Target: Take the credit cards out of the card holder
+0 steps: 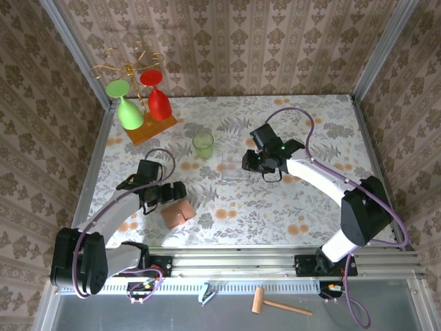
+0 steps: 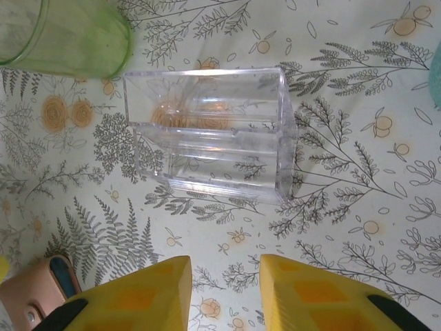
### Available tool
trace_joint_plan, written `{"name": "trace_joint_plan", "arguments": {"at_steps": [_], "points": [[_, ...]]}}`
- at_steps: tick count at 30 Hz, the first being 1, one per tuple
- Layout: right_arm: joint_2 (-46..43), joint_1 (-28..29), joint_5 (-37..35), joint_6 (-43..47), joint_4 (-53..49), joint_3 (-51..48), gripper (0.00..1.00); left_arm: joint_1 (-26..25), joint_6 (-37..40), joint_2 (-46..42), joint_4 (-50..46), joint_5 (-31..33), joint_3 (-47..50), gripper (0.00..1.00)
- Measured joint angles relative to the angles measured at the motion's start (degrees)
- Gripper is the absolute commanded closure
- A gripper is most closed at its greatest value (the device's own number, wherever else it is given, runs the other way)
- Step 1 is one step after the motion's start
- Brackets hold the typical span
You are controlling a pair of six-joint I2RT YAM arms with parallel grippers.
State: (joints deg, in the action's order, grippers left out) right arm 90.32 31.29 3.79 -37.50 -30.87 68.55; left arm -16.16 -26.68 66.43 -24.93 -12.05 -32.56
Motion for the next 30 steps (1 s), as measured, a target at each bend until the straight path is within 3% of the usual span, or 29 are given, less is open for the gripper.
{"name": "trace_joint_plan", "arguments": {"at_steps": [14, 22, 30], "points": [[-2.2, 0.0, 1.3, -0.4, 1.1, -1.5, 0.67, -8.5, -4.5, -0.2, -1.1, -1.0, 3.3, 0.06], [-2.2, 0.0, 1.7, -0.4, 1.2, -2.3, 0.66, -18.4, -9.3, -2.8, -5.8, 2.3, 3.3, 0.06], [-2.2, 0.0, 2.7, -0.4, 1.4, -2.6, 0.66, -24.2, -12.3, 0.7, -9.3, 6.8, 1.6, 0.07]]}}
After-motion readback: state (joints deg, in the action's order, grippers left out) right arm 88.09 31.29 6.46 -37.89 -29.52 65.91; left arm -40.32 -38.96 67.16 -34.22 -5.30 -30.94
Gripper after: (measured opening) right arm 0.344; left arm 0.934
